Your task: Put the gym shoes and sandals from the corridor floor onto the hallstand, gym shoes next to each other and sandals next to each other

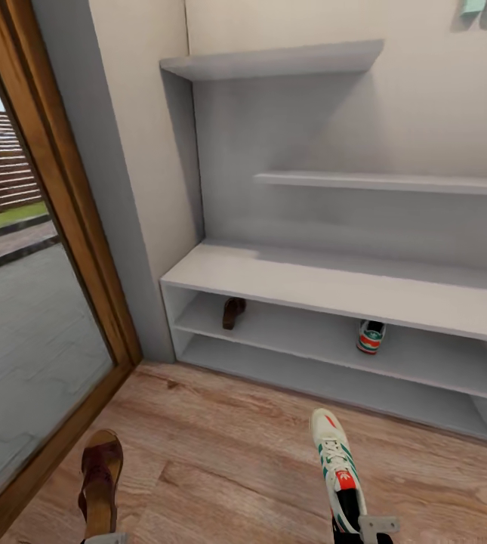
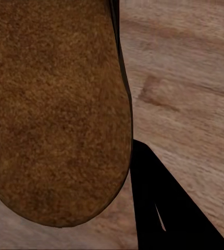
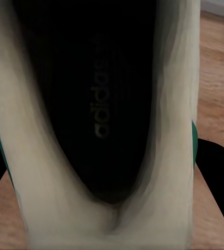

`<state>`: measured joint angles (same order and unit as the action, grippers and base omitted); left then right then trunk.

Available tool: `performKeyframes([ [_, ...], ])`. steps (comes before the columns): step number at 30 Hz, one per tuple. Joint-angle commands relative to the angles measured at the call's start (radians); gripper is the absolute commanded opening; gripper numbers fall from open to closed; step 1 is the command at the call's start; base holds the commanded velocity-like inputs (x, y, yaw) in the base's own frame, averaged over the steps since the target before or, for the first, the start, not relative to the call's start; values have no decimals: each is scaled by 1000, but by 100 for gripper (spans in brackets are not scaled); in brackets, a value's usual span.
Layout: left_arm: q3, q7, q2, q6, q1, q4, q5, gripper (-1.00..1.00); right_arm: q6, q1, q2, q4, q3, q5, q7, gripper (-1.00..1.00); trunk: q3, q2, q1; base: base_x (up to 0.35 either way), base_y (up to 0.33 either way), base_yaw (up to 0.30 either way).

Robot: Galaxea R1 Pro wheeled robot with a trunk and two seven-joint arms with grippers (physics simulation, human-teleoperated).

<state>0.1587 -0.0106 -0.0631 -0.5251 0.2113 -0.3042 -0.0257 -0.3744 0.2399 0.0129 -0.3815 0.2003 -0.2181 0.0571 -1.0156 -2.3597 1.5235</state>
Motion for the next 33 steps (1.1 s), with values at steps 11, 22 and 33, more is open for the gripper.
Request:
performKeyframes([
  [11,4,0,0,-3,0,0,-8,-100,-3,1,1,1,5,-10,4,-100,-1,0,0,4,7,-287],
  [22,4,1,-1,-3,0,0,-7,-100,-3,1,1,2,5,-10,4,-100,-1,0,0,0,0,-285],
  [33,4,1,-1,-3,0,0,-7,-100,-3,1,1,3,5,-10,4,-100,-1,0,0,0,0,-284],
])
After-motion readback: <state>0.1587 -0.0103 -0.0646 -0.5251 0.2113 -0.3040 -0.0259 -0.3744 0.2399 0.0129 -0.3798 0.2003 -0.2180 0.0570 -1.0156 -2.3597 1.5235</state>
